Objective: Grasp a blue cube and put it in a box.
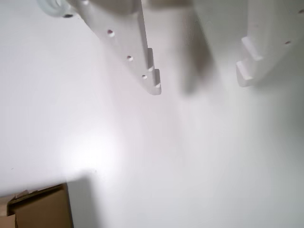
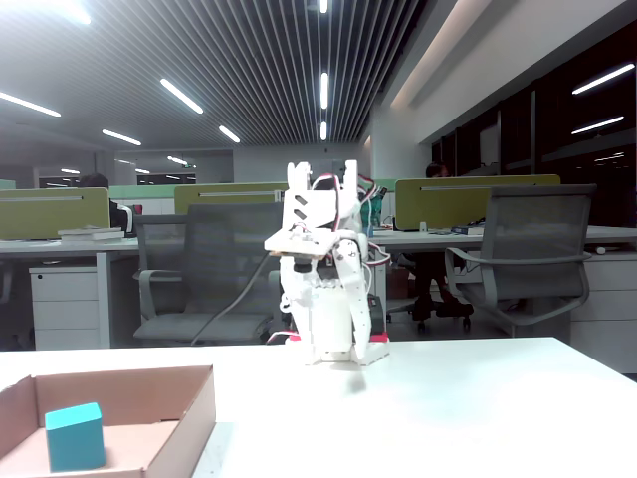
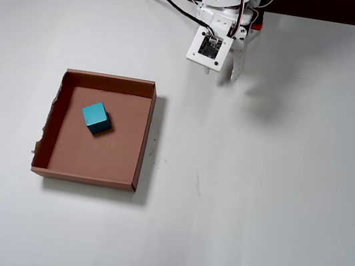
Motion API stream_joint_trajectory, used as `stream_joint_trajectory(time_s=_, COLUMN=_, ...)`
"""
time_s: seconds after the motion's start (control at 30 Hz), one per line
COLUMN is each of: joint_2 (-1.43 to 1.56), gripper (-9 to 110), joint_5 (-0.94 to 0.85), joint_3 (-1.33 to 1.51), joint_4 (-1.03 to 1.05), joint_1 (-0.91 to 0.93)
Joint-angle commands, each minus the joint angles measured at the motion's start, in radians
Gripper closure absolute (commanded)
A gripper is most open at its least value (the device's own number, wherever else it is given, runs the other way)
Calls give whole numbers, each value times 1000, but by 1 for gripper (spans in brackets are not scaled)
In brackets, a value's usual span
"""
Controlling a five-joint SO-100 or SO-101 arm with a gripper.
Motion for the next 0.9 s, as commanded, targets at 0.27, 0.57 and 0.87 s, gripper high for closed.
stream_joint_trajectory(time_s=0.27, joint_2=5, gripper=83, joint_5=17, joint_3=64, joint_4=-61, joint_1=-29)
stream_joint_trajectory(time_s=0.57, joint_2=6, gripper=83, joint_5=26, joint_3=66, joint_4=-48, joint_1=-51)
stream_joint_trajectory(time_s=0.87, joint_2=6, gripper=78, joint_5=31, joint_3=66, joint_4=-38, joint_1=-51)
